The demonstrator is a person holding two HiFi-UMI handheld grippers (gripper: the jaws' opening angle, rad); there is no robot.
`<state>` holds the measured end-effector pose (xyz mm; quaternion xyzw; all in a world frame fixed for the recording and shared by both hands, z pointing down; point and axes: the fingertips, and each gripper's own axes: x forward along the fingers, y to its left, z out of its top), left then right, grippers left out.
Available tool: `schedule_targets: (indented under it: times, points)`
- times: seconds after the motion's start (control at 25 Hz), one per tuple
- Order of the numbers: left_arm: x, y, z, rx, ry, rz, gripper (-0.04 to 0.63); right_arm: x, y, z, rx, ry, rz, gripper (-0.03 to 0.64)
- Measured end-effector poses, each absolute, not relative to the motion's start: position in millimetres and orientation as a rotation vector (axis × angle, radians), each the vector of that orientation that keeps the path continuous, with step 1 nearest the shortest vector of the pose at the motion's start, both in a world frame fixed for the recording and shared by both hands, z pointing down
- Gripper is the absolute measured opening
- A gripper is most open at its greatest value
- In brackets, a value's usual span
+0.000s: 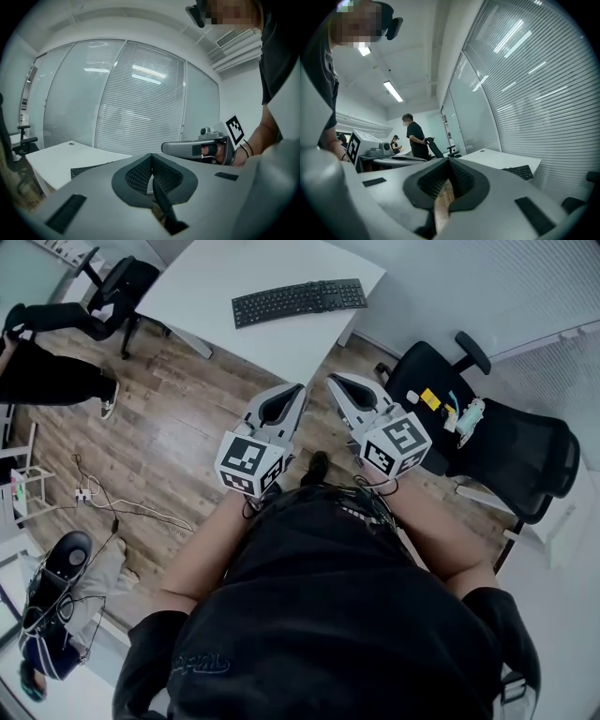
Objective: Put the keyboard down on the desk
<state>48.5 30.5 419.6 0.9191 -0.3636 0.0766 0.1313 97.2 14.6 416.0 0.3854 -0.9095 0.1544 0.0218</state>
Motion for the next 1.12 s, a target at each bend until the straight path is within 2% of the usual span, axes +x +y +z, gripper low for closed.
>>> schedule_targets:
  times: [1.12]
  points:
    - [-64, 131, 416, 2.710, -1.015, 0.246, 0.015, 1, 124, 414, 1.339, -2.820, 0.467, 0.023]
